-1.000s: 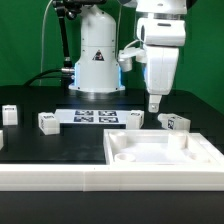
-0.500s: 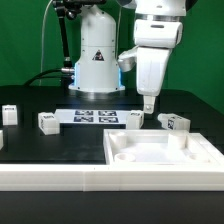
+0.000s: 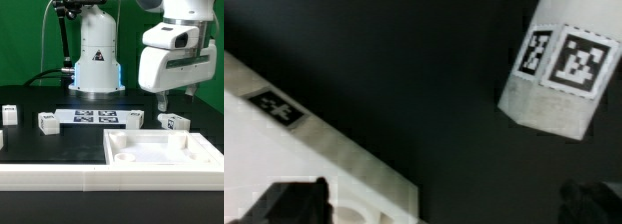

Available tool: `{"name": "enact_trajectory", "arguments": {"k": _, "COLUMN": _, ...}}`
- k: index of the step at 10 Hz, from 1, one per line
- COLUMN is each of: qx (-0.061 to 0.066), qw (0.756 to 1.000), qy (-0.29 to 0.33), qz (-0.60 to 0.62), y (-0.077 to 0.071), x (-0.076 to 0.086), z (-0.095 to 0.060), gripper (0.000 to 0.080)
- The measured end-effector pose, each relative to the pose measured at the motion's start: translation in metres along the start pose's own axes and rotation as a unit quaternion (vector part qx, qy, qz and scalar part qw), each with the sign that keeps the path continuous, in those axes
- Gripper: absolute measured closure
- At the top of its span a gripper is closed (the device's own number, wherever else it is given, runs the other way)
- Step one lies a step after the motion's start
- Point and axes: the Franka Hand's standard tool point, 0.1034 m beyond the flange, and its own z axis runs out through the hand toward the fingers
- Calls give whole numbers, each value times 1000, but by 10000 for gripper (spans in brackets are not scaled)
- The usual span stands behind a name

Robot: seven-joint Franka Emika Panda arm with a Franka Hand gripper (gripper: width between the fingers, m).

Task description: Assemble one leg

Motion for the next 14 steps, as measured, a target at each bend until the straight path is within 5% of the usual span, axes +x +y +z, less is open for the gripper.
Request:
{"name": "enact_trajectory", "arguments": {"k": 7, "qx": 15, "qw": 996, "qy": -1, "qz": 90, "y": -18, "x": 1, "z": 16, "gripper": 151}}
{"name": "enact_trajectory", "arguments": {"k": 14, "qx": 42, "qw": 970, "qy": -225, "qz": 81, "y": -39, "x": -4, "z": 21, "gripper": 151}}
